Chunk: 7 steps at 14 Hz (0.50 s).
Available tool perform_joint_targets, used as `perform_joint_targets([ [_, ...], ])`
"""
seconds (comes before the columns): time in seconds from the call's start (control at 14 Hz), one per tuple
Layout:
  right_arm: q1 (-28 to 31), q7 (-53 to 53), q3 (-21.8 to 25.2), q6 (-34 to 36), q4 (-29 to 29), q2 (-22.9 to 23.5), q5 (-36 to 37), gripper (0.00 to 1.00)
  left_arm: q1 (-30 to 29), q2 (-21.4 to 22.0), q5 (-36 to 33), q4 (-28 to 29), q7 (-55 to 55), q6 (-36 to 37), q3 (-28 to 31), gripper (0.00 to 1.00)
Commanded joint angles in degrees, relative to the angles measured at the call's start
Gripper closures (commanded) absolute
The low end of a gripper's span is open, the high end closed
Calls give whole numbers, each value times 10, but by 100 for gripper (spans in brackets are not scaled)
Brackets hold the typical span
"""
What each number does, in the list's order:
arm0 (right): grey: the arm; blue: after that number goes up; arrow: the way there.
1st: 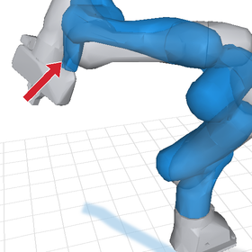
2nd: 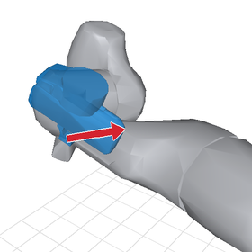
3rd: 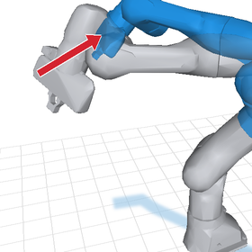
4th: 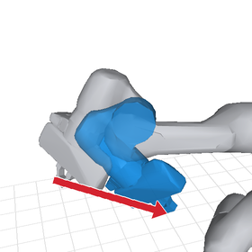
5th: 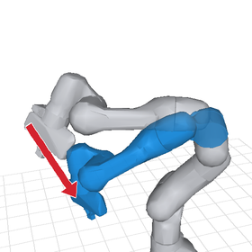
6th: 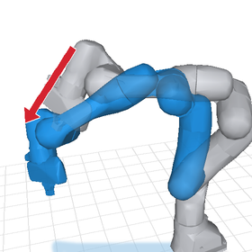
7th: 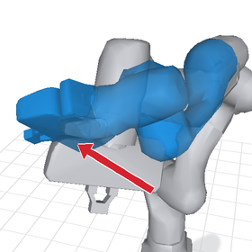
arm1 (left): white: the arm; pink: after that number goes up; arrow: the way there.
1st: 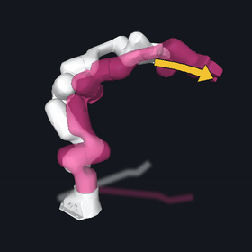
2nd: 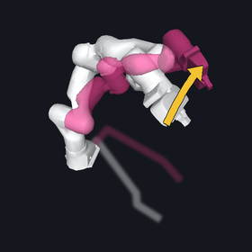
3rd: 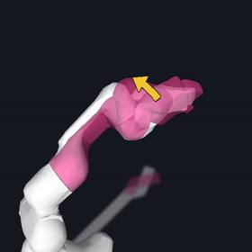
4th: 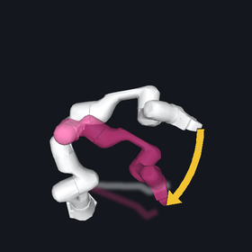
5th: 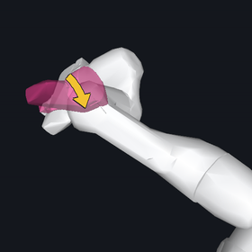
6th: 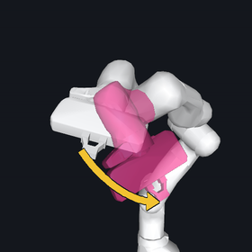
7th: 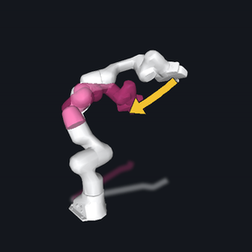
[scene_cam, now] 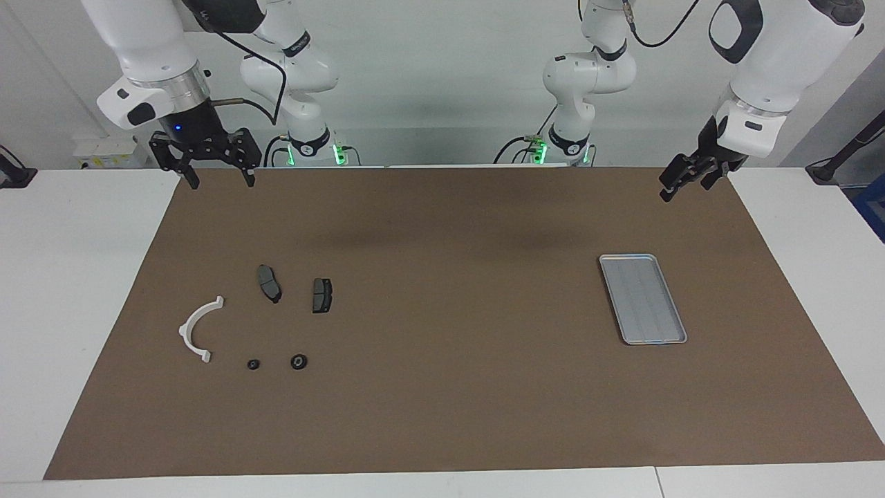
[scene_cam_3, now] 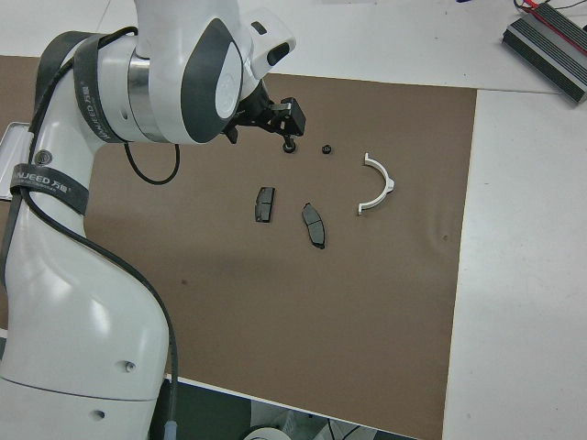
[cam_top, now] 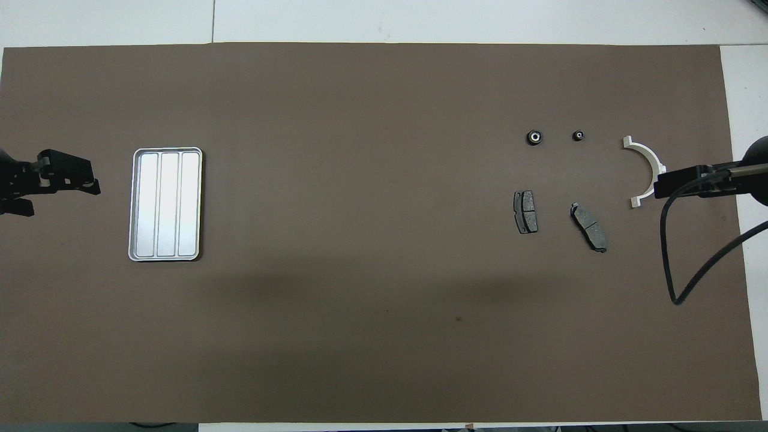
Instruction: Pick bearing gear from pile to tray
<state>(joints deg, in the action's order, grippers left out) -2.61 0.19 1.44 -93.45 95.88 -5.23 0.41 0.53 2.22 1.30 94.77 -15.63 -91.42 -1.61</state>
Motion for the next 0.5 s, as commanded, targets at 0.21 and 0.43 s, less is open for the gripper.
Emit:
perform_joint_targets([
  [0.21, 1, -12, 1, -1, 2, -4, 3, 0, 2, -1, 6, -3, 2, 8, 3, 0],
  [0.43, 3, -11, 2, 0, 2, -7, 2, 0, 2, -1, 6, -3, 2, 9, 3, 0],
])
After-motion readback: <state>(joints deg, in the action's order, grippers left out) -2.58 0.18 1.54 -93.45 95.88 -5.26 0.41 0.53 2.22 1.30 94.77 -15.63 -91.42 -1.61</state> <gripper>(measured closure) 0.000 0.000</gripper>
